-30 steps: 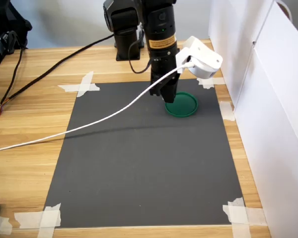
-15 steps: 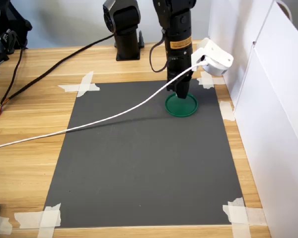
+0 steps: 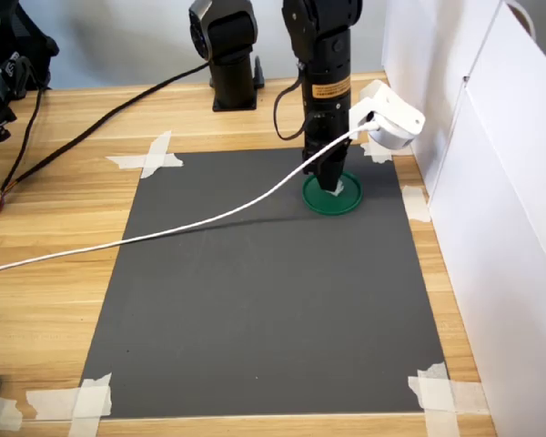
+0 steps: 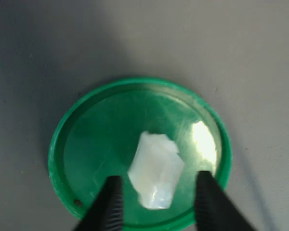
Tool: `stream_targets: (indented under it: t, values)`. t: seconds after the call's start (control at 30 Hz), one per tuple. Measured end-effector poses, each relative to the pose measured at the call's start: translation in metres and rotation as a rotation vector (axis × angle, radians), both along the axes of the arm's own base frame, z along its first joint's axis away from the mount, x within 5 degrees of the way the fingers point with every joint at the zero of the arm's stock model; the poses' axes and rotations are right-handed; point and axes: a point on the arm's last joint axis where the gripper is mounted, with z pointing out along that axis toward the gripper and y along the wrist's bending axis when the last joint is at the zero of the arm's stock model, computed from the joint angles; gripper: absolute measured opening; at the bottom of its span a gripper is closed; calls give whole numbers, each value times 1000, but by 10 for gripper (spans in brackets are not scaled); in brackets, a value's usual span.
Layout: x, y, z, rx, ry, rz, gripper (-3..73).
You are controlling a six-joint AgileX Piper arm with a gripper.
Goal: Grasp a white terminal and put it in the green lid.
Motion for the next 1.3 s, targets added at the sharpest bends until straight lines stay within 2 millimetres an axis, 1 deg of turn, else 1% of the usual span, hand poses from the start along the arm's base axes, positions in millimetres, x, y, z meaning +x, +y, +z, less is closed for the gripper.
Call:
stream_targets:
  t: [0.1,0.17,0.23,0.3,0.4,0.47,0.53,0.67,0.8,0.87,0.9,0.93,1.03,1.13,1.23,1.3]
  values:
    - [0,0,0,-2,3,-2,521]
    - [-2,-1,4,3,-3,-2,558]
    - [-3,-4,11,16,-22,-7,569]
    - [-4,-11,23,53,-53,-38,569]
    - [0,-31,47,129,-133,-127,545]
    - [2,-48,64,181,-203,-194,513]
    - [3,-65,79,222,-268,-245,462]
    - [-1,-100,108,307,-395,-351,319]
    - [-13,-131,135,388,-513,-452,143]
    - [-24,-141,150,445,-585,-501,56]
    - [-31,-144,158,485,-618,-528,25]
    - [-38,-147,166,528,-647,-554,6]
    - [-61,-149,188,656,-725,-603,-16]
    - [-79,-148,200,735,-765,-643,-18]
    - [-96,-149,202,795,-764,-726,-20]
    - [-106,-151,194,811,-749,-797,-21]
